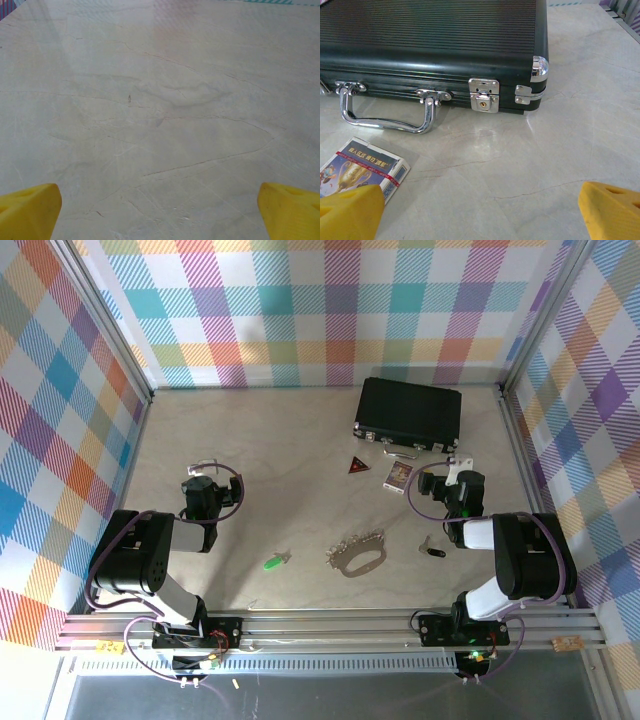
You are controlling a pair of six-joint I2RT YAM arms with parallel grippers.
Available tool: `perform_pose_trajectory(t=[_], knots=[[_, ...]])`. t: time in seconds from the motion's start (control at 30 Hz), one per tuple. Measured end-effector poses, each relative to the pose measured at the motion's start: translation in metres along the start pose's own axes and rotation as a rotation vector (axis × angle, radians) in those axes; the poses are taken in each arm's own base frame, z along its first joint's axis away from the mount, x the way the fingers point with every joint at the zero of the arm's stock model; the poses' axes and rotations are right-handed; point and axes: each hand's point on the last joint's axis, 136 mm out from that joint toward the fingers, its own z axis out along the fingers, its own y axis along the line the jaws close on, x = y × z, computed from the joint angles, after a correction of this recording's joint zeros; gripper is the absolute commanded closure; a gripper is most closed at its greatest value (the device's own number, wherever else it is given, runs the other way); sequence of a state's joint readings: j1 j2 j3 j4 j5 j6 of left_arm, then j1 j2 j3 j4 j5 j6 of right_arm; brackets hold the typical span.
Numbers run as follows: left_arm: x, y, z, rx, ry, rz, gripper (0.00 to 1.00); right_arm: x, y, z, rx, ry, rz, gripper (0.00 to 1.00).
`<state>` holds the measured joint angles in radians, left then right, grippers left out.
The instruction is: Put the keys on the keyring
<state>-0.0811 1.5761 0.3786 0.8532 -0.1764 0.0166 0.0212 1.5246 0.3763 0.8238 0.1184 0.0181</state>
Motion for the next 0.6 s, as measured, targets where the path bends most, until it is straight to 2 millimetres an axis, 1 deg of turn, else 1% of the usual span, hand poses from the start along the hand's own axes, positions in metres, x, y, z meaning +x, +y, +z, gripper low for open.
perform_pose_trajectory(t=[0.37,0.47,0.53,0.6], knots=[[0.0,0.0,0.0,0.0,0.001,0.0,0.0,0.0,0.0,0.0,0.0,0.008,-0.001,0.01],[-0.001,0.0,0.0,-0.001,0.013,0.002,0.0,-0.01,0.001,-0.005,-0.004,-0.002,-0.001,0.01],[-0.008,-0.001,-0.002,0.0,0.007,0.002,0.0,-0.022,0.002,-0.01,-0.006,-0.016,-0.001,0.01],[-0.02,-0.001,-0.008,0.003,-0.011,-0.001,0.0,-0.036,0.005,-0.017,-0.009,-0.029,-0.004,0.01]])
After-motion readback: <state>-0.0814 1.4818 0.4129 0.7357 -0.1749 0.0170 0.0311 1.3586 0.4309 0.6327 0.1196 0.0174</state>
